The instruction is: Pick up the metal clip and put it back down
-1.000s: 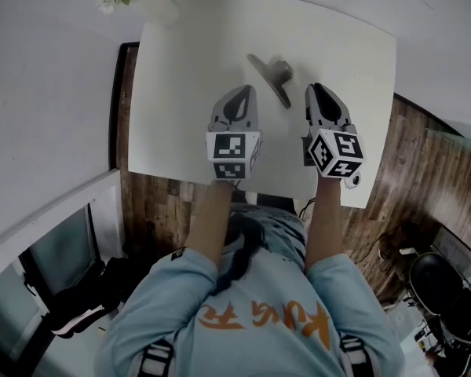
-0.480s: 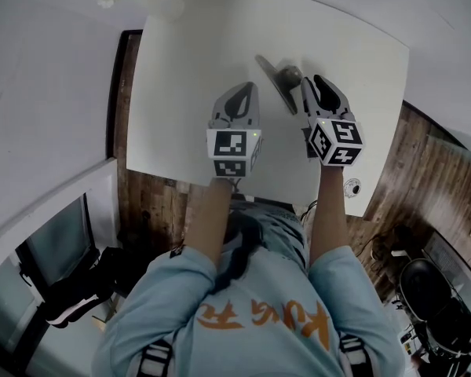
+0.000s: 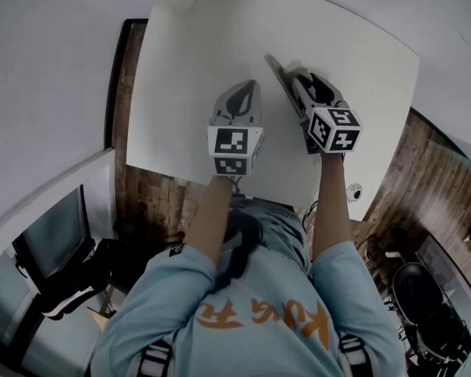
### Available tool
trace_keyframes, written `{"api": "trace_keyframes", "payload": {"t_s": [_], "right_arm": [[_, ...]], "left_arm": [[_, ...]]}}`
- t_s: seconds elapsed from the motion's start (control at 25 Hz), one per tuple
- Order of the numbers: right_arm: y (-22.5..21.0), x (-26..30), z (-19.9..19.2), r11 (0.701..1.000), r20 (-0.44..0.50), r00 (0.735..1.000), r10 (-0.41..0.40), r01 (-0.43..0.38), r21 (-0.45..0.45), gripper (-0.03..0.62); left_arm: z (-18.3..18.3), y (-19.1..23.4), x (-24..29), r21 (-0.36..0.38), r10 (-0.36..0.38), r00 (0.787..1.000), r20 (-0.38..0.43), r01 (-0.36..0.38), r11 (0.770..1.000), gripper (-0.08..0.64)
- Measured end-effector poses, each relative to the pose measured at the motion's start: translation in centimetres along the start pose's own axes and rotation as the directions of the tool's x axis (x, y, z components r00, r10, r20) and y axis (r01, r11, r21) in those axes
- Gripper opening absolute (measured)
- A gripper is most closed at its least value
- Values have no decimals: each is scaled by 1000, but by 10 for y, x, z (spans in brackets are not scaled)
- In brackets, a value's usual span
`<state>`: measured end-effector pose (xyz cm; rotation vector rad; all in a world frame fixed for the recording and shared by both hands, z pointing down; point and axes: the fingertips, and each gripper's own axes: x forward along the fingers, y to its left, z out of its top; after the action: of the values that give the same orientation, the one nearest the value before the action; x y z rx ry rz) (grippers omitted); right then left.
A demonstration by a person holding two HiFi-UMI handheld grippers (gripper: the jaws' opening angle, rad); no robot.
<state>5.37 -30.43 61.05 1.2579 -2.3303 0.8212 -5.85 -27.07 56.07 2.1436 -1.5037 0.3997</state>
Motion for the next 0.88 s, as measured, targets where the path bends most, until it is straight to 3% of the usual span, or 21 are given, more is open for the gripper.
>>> {"api": "trace_keyframes", "payload": {"t_s": [0.32, 0.6, 0.88], "right_arm": [[8, 6, -10, 1000, -53, 999, -5, 4, -20, 149], [25, 5, -8, 994, -75, 997, -20, 12, -112, 98], [39, -3, -11, 981, -90, 991, -101, 85, -174, 72]], "left_arm": [[1, 8, -7, -11, 3, 1000, 4, -2, 1000, 17], [-2, 6, -15, 0, -17, 1000, 11, 17, 1000, 17], [0, 10, -31, 14, -28, 999, 29, 28, 1000, 17]]}}
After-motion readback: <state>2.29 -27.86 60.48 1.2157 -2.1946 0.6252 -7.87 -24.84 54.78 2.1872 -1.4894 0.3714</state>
